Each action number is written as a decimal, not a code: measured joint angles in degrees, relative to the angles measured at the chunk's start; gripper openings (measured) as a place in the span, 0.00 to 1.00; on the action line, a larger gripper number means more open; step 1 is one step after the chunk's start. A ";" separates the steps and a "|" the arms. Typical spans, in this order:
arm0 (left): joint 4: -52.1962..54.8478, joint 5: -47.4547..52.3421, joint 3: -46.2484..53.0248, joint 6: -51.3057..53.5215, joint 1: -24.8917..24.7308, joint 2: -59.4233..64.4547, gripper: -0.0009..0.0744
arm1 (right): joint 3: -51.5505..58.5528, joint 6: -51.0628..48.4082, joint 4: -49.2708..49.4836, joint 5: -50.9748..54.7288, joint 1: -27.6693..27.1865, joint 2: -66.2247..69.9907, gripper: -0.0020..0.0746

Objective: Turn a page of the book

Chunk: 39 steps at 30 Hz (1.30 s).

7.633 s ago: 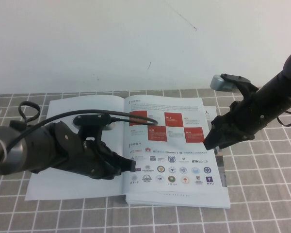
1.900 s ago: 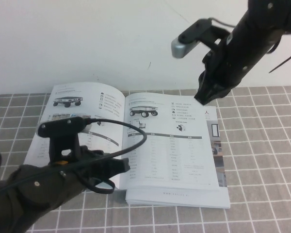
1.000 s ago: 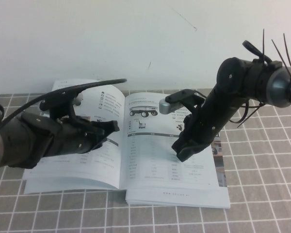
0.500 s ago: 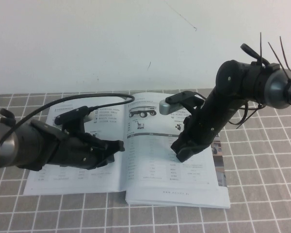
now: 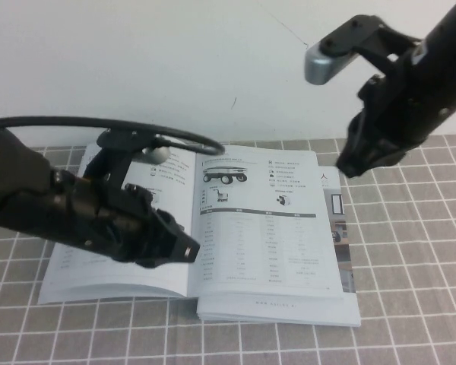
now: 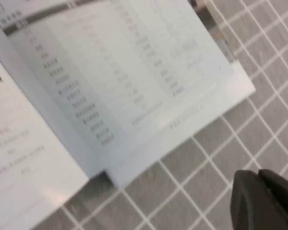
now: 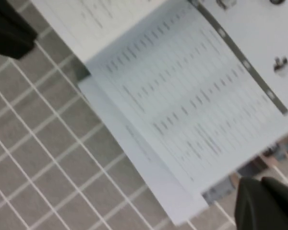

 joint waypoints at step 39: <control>34.76 -4.92 24.93 -34.20 0.00 -64.00 0.01 | 70.07 19.53 -21.80 -32.23 0.00 -75.24 0.02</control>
